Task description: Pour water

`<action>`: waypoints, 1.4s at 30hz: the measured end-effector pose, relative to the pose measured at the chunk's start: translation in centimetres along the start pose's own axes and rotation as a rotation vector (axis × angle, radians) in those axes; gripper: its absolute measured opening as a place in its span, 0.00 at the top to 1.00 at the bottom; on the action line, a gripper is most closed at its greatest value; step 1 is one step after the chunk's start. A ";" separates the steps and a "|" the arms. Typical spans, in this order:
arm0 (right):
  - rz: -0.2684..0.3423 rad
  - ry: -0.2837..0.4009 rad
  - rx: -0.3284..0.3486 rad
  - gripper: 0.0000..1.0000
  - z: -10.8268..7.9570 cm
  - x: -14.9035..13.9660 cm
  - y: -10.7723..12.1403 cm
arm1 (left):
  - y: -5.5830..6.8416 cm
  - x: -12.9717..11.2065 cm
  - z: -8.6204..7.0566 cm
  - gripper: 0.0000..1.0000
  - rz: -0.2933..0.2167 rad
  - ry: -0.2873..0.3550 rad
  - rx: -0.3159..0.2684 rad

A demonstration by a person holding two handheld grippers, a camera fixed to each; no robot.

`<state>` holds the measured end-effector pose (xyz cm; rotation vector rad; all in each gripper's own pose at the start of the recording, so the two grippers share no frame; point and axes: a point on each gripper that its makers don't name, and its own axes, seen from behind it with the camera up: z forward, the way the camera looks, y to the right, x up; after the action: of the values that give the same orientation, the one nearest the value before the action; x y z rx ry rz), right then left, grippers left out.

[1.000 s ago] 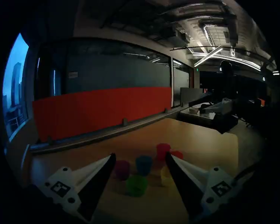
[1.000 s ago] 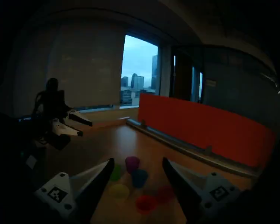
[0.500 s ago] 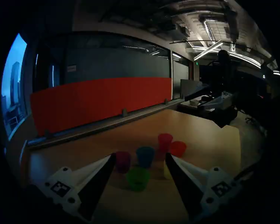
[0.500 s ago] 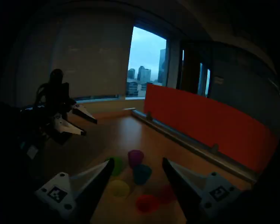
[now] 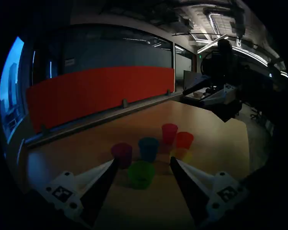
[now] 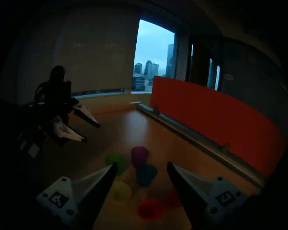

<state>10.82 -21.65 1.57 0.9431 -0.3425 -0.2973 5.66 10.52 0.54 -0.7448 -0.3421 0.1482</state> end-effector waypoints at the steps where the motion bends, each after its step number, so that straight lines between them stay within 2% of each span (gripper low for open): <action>1: -0.001 -0.004 0.002 0.01 0.2 -0.1 0.0 | 0.0 -0.2 0.1 0.03 0.002 -0.005 -0.001; 18: -0.012 -0.067 0.018 0.01 3.7 -2.5 1.1 | 0.9 -4.3 3.0 0.04 0.040 -0.100 -0.052; 26: -0.005 -0.092 0.022 0.01 5.3 -3.6 2.1 | 0.9 -6.0 4.5 0.04 0.042 -0.142 -0.073; 42: -0.013 -0.145 0.045 0.00 7.8 -5.5 2.8 | -0.8 -9.0 6.9 0.05 0.027 -0.231 -0.057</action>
<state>2.87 -23.67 7.20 0.9706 -0.4774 -0.3718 -5.20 12.12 3.53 -0.7902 -0.5582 0.2514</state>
